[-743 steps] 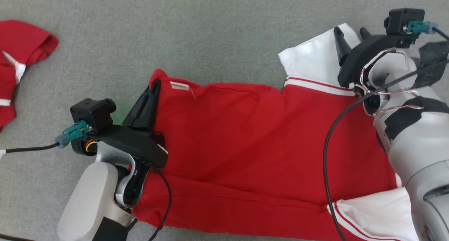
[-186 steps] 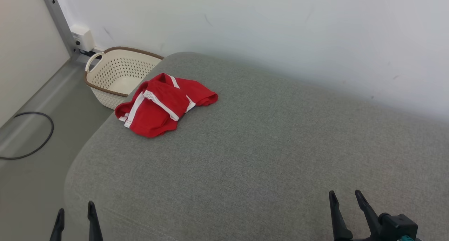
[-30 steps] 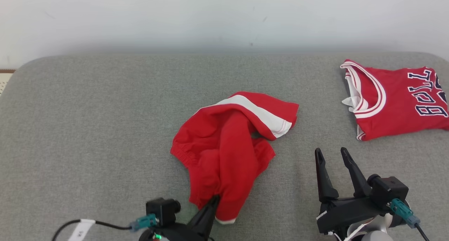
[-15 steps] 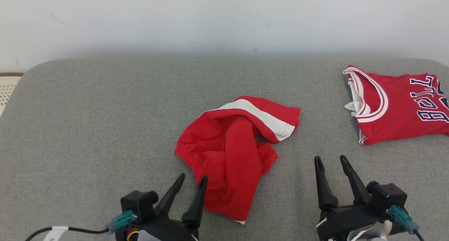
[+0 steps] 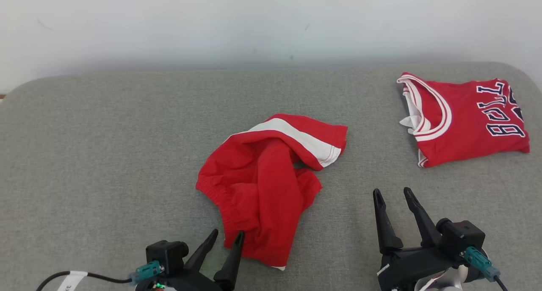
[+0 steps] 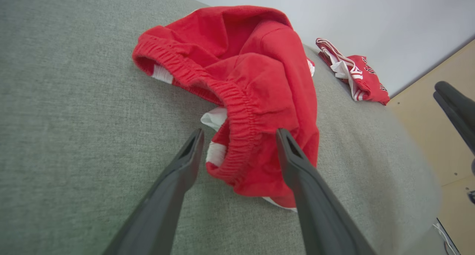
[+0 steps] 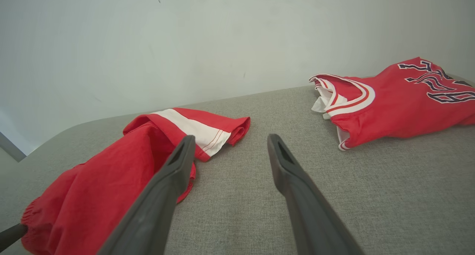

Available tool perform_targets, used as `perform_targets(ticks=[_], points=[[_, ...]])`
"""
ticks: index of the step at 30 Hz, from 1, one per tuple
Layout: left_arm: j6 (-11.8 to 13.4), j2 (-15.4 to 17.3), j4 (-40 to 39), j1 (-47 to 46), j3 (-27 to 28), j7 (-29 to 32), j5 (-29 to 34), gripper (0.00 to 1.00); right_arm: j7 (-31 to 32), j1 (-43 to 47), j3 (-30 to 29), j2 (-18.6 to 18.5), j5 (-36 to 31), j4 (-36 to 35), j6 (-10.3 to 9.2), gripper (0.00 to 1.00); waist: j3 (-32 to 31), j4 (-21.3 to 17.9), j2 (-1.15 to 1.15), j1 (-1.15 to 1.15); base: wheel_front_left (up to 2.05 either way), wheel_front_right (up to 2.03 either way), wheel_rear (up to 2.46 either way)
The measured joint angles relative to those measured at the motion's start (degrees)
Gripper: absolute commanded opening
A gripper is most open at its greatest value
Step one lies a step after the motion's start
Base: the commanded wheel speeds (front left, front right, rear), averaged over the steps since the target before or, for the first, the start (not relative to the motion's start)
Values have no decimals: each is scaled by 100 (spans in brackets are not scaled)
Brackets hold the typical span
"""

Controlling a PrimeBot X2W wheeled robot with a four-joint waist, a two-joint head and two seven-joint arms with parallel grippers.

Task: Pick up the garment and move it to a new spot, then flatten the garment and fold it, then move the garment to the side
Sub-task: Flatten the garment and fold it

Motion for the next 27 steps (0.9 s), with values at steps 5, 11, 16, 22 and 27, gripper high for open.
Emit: perform_targets(ticks=[5, 11, 16, 22, 27], points=[[-180, -58, 192, -52, -64, -125, -24, 0, -1, -2, -19, 0, 14, 10, 0, 100, 57, -89, 0, 0, 0, 0, 0], [-235, -25, 172, -375, 86, -387, 8, 0, 4, 30, -85, 0, 13, 13, 0, 100, 38, 28, 0, 0, 0, 0, 0], [-127, 267, -14, -530, 412, -465, 9, 0, 19, 29, -27, 0, 14, 11, 0, 100, -22, 200, 0, 0, 0, 0, 0], [82, 715, -193, -436, 789, -408, -35, 0, 16, 25, 3, 1, 16, 51, 0, 100, -120, 360, 0, 0, 0, 0, 0], [286, 1057, -166, 31, 954, -513, 40, 0, 10, 23, 32, 1, 36, 107, 0, 100, -161, 355, 0, 0, 0, 0, 0]])
